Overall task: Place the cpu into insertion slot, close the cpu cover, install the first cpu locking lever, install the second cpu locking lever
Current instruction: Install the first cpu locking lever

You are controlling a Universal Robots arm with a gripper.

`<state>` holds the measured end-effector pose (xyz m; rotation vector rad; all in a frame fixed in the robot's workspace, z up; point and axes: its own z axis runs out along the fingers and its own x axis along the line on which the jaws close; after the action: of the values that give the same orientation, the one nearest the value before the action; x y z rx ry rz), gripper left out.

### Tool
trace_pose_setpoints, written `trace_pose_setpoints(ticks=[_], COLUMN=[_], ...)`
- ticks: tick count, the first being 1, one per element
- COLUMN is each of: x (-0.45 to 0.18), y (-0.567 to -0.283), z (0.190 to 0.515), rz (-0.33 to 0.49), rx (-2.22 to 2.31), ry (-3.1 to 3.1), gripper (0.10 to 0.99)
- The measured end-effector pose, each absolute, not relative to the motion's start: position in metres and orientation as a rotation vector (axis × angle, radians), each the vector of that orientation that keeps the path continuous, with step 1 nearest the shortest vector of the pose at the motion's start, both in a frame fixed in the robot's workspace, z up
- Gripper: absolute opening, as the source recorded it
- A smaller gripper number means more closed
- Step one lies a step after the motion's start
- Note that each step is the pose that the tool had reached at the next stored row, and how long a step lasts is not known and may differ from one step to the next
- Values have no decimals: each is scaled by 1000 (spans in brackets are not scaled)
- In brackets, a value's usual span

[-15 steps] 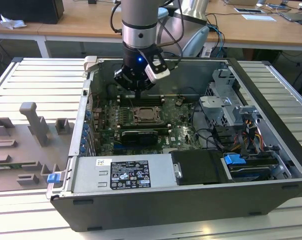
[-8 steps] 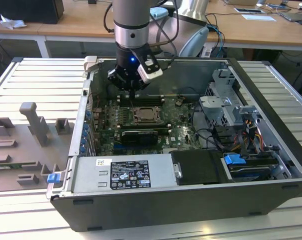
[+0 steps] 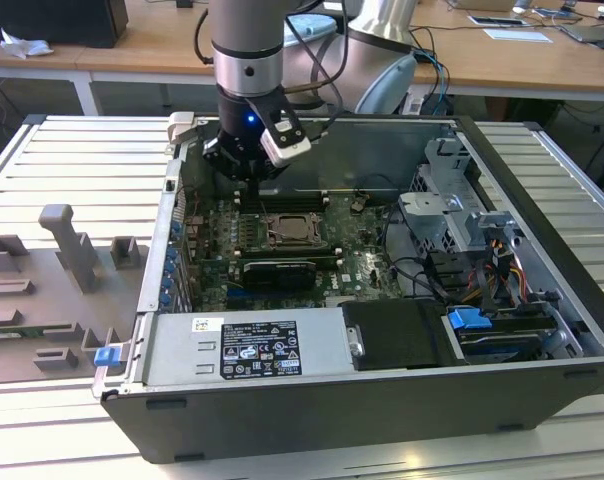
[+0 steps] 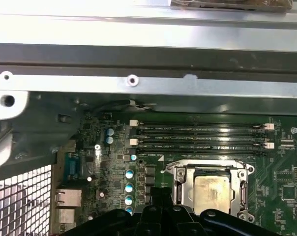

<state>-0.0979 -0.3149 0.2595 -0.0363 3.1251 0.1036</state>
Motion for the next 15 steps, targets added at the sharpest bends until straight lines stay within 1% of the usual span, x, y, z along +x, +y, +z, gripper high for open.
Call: trace_pose_setpoints(ticks=[5,15], x=[-103,-106], y=[-313,-300], z=[259,259], rz=[112,116], rx=[-36,-37], ry=[3125,3125], gripper=[106,106])
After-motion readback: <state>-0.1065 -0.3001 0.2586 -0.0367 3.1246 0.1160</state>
